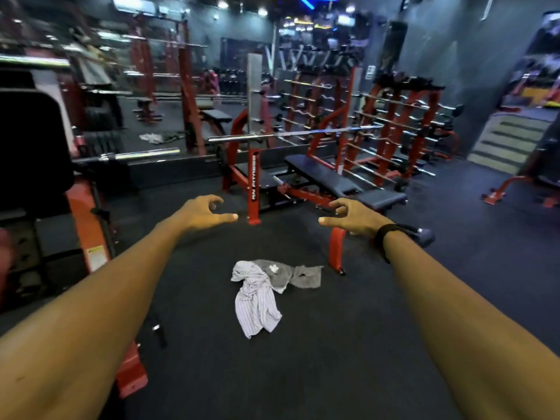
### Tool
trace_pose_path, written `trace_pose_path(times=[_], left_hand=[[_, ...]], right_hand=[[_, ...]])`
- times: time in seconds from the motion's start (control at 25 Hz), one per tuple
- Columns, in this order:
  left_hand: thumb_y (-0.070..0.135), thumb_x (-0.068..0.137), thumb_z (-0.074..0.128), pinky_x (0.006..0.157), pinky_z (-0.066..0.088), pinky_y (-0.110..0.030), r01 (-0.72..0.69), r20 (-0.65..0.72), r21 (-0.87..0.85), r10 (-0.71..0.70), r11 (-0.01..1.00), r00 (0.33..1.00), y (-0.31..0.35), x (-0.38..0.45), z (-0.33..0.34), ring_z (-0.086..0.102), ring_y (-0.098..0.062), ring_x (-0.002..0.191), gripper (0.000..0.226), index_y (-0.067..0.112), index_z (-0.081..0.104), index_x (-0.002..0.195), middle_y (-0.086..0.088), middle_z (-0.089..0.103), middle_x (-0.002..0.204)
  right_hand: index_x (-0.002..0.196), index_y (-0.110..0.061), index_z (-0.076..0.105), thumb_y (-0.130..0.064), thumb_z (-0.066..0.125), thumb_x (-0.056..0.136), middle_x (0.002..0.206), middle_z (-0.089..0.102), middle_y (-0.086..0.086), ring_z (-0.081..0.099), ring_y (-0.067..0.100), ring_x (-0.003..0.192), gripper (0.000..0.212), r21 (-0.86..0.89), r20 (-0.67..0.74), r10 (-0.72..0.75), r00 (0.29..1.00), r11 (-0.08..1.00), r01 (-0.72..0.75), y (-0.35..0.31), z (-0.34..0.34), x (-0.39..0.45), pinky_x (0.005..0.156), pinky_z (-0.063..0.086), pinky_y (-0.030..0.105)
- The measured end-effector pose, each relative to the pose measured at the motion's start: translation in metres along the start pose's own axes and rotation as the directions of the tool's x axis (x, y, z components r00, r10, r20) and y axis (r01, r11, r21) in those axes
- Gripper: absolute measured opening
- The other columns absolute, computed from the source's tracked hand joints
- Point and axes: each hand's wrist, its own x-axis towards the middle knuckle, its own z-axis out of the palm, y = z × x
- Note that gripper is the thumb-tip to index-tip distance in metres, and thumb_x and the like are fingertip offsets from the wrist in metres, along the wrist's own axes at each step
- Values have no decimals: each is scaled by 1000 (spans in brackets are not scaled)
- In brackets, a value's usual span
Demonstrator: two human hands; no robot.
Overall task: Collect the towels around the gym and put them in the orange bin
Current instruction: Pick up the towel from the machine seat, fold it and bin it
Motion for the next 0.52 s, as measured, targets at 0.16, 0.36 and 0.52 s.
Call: trace_pose_path(times=[0.16, 0.36, 0.52], left_hand=[[60, 72, 70, 101, 41, -34, 84, -43, -33, -85, 996, 995, 7, 50, 19, 53, -22, 121, 76, 24, 49, 136, -5, 53, 135], [59, 73, 71, 104, 42, -35, 156, -81, -41, -159, 987, 984, -9, 117, 35, 53, -21, 121, 73, 24, 51, 134, -4, 55, 134], [56, 75, 71, 101, 41, -31, 208, -73, -38, -211, 977, 975, -54, 194, 62, 55, -19, 120, 68, 23, 53, 132, -4, 57, 132]], right_hand=[[141, -18, 41, -48, 72, 77, 145, 41, 9, 44, 23, 130, 78, 11, 79, -68, 994, 998, 68, 9, -11, 92, 101, 44, 35], [136, -19, 47, -50, 73, 76, 141, 47, 8, 46, 20, 128, 72, -30, 137, -134, 981, 990, 139, 20, 3, 190, 106, 41, 38], [132, -19, 51, -49, 73, 76, 137, 50, 7, 50, 20, 124, 67, -46, 171, -126, 977, 990, 135, 41, 33, 284, 103, 41, 33]])
